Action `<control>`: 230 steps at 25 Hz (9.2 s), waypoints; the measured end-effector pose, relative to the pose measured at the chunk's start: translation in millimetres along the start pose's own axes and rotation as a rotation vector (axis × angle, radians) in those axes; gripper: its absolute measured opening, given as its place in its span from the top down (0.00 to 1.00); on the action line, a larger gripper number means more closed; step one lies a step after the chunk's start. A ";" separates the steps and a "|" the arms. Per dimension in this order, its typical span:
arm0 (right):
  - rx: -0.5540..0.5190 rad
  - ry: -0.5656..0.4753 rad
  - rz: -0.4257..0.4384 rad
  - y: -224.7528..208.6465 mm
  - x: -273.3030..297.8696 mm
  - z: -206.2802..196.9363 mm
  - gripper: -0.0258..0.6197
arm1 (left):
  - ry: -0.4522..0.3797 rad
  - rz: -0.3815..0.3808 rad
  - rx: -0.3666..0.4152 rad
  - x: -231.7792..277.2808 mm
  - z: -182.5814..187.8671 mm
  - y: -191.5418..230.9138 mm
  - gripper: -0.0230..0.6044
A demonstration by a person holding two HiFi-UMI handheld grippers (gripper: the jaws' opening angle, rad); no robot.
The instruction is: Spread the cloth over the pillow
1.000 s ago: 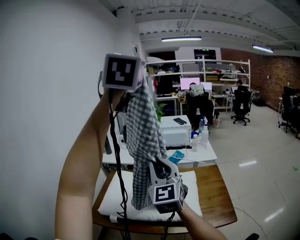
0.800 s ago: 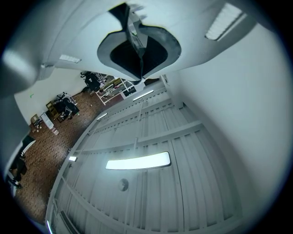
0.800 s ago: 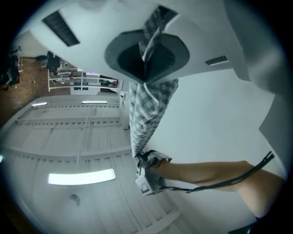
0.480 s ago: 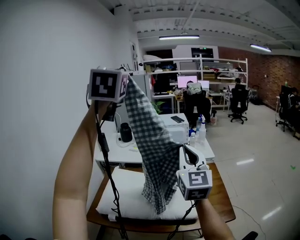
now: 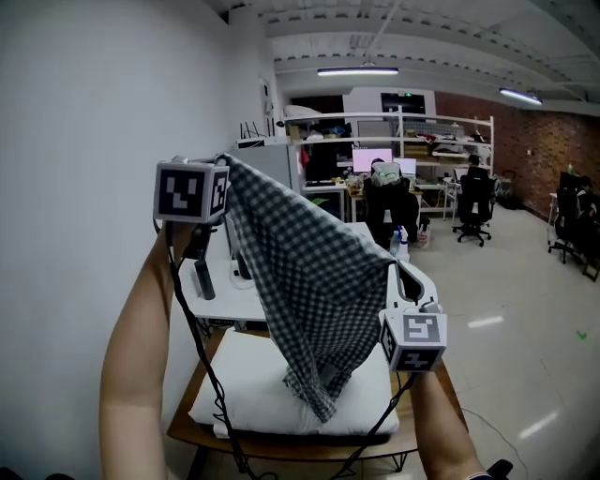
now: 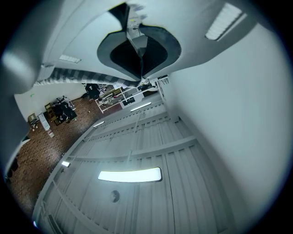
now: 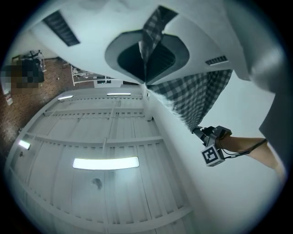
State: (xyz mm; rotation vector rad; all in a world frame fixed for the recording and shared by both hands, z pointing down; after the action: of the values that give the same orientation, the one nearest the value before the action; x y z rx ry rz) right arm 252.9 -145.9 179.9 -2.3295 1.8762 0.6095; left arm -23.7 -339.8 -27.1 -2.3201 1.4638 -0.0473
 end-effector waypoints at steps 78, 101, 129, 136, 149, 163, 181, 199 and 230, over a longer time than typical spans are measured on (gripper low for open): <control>-0.171 -0.165 -0.191 -159.2 -128.3 95.8 0.92 | -0.114 -0.740 -0.419 188.4 161.7 -475.4 0.95; -0.101 -0.078 -0.190 -165.0 -117.7 64.1 0.92 | -0.013 -0.795 -0.414 218.8 108.4 -530.4 0.95; 0.107 -0.011 0.212 -39.2 -67.8 13.0 0.92 | 0.200 -0.517 -0.455 240.2 -66.8 -367.1 0.95; 0.142 0.014 0.254 7.1 -51.9 -2.6 0.92 | 0.215 -0.495 -0.438 245.1 -99.0 -316.1 0.95; 0.231 0.104 0.416 103.9 0.1 -27.9 0.93 | 0.311 -0.350 -0.459 259.9 -199.0 -187.5 0.95; 0.316 0.169 0.661 226.7 36.7 -64.7 0.92 | 0.438 -0.235 -0.460 253.5 -319.1 -69.1 0.95; 0.392 0.370 0.854 349.2 27.4 -132.5 0.93 | 0.639 -0.151 -0.447 197.9 -477.2 26.5 0.95; 0.396 0.641 0.951 431.7 -5.5 -231.2 0.93 | 0.771 -0.169 -0.444 155.0 -600.4 33.7 0.95; 0.302 0.714 1.006 470.6 -33.8 -248.9 0.70 | 0.783 -0.085 -0.562 51.8 -663.6 68.3 0.89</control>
State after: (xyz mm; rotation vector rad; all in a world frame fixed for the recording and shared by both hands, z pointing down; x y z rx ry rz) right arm -139.6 -306.5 503.5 -1.3469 3.1308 -0.5571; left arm -214.7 -616.4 551.4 -3.0126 1.9088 -0.7280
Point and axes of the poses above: the fingertips, and each gripper's own axes: x forward along the fingers, y to its left, z out of its top, the point moved 6 cm from there along -x, backward along the fingers, and after that the axes turned 6 degrees about z, right-handed, at the moved point
